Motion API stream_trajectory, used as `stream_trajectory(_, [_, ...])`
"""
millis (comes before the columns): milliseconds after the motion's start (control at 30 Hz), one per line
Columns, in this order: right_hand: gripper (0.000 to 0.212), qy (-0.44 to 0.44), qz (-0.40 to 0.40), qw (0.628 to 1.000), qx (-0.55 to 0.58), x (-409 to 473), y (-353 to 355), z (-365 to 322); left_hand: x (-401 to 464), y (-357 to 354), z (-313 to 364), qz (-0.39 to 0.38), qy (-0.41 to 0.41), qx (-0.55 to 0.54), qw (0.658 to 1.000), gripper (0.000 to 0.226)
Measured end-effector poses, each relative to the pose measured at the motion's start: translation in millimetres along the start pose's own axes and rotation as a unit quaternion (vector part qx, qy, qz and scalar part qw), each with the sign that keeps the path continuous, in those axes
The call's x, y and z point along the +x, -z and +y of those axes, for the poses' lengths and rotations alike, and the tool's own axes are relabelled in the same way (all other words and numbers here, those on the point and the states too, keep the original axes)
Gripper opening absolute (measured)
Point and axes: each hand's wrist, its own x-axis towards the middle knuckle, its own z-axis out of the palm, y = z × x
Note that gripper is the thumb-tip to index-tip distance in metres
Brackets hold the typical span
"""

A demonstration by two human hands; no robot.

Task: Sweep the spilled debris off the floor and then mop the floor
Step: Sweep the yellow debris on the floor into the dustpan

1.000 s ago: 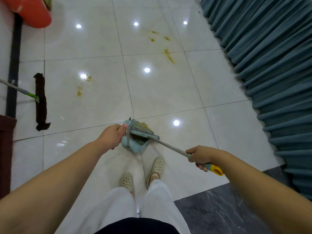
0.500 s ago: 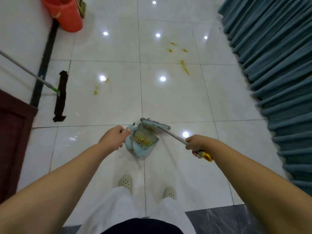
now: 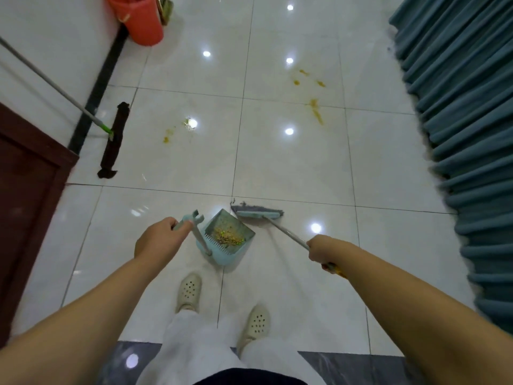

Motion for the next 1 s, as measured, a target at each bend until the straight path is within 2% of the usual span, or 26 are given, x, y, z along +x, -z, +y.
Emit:
stream_trajectory(133, [0.024,0.037,0.02,0.999,-0.028,-8.6,14.6,39.1,-17.8,-11.6,10.1,0.014,0.013,0.005,1.0,0.057])
stream_trajectory(367, [0.02,0.076,0.013,0.997,0.028,-7.9,38.2,45.1,-37.0,-25.2,11.2,0.022,0.012,0.03,0.999,0.057])
stream_trajectory(533, [0.021,0.068,-0.004,0.994,0.088,12.6,36.7,30.6,-37.8,-26.6,10.7,-0.044,0.038,0.026,0.998,0.049])
stream_trajectory(733, [0.026,0.038,-0.069,0.992,0.101,14.9,-2.5,27.9,-33.1,-18.0,9.5,-0.129,0.054,-0.067,0.988,0.037])
stream_trajectory(1000, [0.044,0.04,-0.116,0.989,0.076,-27.8,17.7,59.5,-34.9,-18.7,12.2,-0.135,0.046,-0.091,0.986,0.032])
